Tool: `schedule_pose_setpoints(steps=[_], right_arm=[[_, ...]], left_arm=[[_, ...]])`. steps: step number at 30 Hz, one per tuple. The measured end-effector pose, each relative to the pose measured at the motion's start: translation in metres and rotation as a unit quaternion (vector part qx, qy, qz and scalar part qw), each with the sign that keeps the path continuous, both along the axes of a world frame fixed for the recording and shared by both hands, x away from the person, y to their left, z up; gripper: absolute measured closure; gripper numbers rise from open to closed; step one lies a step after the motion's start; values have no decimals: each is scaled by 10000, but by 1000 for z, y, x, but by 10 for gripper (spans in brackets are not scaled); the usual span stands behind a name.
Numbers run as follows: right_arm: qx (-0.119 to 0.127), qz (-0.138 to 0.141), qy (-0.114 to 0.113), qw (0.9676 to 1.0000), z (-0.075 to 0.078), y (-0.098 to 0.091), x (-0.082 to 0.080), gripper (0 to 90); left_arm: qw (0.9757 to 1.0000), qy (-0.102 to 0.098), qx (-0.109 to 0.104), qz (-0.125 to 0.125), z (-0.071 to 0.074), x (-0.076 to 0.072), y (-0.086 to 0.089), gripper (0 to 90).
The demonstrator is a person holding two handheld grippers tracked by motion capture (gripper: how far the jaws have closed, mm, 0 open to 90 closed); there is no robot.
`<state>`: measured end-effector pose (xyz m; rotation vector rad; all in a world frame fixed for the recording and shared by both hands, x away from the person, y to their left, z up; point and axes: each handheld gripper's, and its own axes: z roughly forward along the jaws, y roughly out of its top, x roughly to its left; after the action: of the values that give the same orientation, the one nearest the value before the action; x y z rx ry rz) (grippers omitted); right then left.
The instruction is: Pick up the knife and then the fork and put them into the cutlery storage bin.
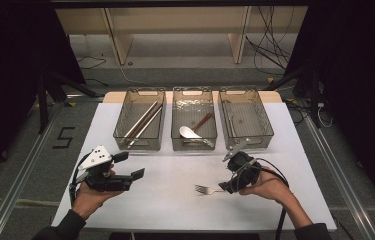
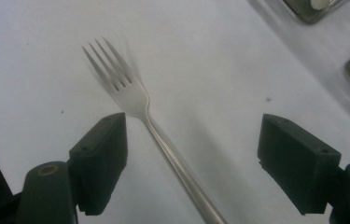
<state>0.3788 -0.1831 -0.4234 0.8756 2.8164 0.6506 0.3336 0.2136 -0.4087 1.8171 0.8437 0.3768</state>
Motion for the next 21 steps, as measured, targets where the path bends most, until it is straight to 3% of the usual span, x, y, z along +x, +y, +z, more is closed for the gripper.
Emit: schedule_pose_setpoints(steps=[5,12,21], right_arm=[[-222,110,-17,9997,-4,3,-2,283],[-462,311,62,9984,-8,5,-5,444],[-705,443,158,9964,-14,6,-6,558]], left_arm=[[10000,-3,17,-10,0,0,0,157],[10000,0,4,-5,0,0,0,157],[10000,2,9,-9,0,0,-1,157]])
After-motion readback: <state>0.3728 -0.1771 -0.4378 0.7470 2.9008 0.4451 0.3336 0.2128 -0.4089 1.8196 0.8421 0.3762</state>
